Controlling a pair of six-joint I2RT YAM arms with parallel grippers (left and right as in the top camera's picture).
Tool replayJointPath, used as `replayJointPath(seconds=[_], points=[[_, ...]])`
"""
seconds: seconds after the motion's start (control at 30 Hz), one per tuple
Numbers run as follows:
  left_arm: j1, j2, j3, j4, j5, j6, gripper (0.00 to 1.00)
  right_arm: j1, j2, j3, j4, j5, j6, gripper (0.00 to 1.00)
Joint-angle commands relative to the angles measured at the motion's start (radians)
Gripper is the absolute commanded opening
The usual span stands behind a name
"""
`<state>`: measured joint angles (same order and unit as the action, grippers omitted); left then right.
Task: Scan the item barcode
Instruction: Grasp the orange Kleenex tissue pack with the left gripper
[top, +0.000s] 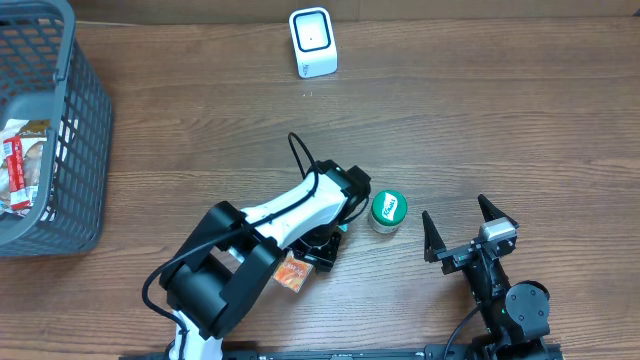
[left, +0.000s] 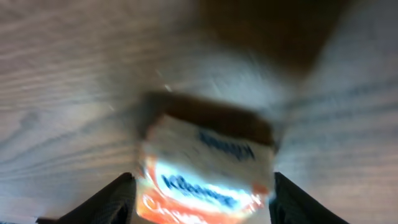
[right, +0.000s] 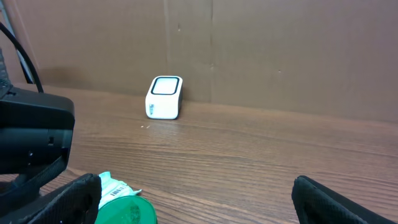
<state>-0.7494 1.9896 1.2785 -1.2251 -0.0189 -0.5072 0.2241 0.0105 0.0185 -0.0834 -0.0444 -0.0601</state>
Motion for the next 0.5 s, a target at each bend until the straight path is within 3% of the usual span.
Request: replayJointPath(seconds=[0.0,0.47], points=[[0.024,-0.03,-0.007,0.031,-0.04,-0.045,0.58,0.0,-0.006,-0.011,0.002,-0.002,-0.004,1.0],[0.117,-0.037,-0.007,0.084,-0.043,-0.038,0.54,0.0,-0.006,-0.011,0.002,-0.002,-0.004,1.0]])
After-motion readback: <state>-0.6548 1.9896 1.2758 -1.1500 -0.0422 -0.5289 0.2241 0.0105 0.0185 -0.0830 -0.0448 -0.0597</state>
